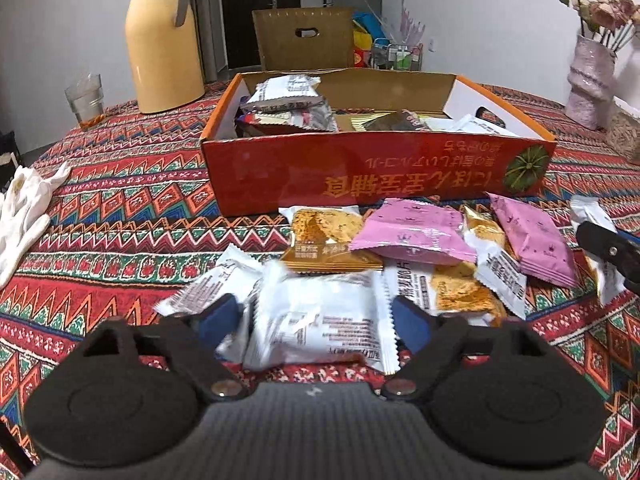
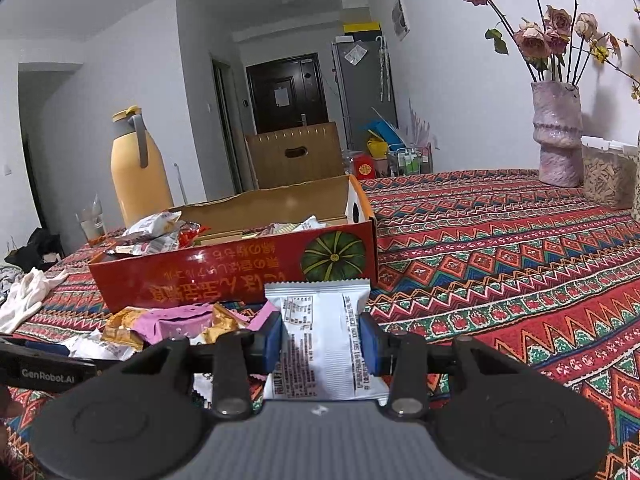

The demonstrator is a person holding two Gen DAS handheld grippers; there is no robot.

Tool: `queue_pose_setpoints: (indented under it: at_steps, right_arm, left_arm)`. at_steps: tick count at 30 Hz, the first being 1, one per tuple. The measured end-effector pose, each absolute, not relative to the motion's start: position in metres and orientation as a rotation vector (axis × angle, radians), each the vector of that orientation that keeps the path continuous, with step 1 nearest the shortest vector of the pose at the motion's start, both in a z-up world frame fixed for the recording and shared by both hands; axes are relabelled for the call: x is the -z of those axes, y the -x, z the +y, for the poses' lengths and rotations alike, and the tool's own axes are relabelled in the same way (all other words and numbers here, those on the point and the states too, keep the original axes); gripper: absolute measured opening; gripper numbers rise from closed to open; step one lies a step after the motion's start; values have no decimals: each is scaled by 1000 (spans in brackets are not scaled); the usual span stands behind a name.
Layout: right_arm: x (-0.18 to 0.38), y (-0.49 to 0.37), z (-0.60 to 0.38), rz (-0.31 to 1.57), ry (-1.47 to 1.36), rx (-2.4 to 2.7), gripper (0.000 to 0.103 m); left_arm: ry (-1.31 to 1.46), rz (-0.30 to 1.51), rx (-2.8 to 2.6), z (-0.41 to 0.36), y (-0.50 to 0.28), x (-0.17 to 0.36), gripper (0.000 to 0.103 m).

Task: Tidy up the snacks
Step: 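Grasp a white printed packet from the pile with the left gripper, then carry both white packets over the cardboard box and open both grippers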

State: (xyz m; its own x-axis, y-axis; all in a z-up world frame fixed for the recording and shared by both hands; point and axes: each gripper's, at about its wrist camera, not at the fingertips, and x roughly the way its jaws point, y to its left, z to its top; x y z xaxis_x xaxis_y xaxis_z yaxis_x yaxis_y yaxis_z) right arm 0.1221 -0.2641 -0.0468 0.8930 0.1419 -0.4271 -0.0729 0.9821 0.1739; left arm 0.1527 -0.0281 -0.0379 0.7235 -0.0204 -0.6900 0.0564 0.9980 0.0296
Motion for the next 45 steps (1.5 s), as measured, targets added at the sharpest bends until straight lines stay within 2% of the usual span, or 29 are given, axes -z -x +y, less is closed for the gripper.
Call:
queue_pose_setpoints:
  at_steps: [5,9,17,32,45]
  right_arm:
    - [46,-121,-265,443,-159,-111,40]
    - [46,-120,-265,437,-160,-112,40]
    - [45,-113,-263,407,-148,-99,40]
    - [26,-102,-260,353,-118,-116,40]
    - [-16,-133,-256,294,-108,-124,40]
  left_arm:
    - [-51,744,58,-29,-145,35,65]
    - [-39,738,52,-27,-140,31,63]
    - [-26,717,50,-24,-131,26,53]
    - [-27,634,44,-26,-119,0,53]
    - [-12,535,51,-43,-151,-45,53]
